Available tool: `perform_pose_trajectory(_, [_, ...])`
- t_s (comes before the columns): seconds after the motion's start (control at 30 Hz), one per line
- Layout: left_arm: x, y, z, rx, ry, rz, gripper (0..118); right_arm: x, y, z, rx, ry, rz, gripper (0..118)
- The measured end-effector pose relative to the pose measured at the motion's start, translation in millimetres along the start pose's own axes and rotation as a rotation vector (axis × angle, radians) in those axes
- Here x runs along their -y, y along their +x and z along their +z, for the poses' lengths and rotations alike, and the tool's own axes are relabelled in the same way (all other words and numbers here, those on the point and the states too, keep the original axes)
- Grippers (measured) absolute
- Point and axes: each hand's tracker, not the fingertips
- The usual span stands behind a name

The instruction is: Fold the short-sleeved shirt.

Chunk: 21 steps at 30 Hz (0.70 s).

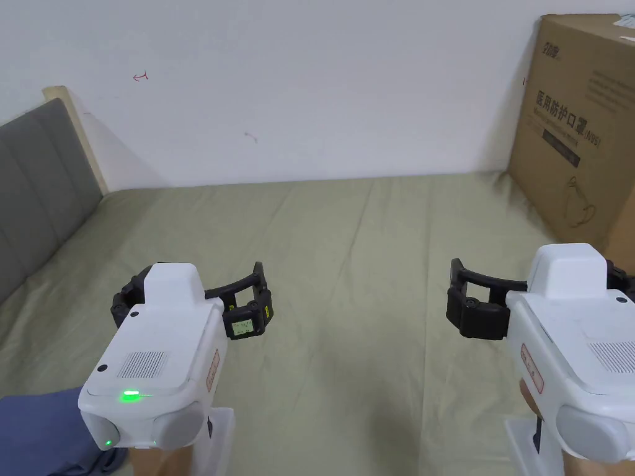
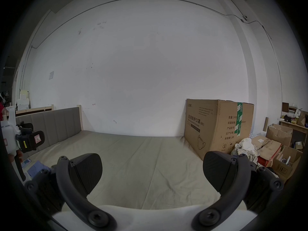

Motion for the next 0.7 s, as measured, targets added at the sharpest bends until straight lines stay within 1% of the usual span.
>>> perform_pose_trajectory(0.7, [-1.4, 1.3, 2.6, 0.007, 0.011, 0.001, 118, -5.6, 0.0, 2.3, -0.006, 0.005, 0.003, 118])
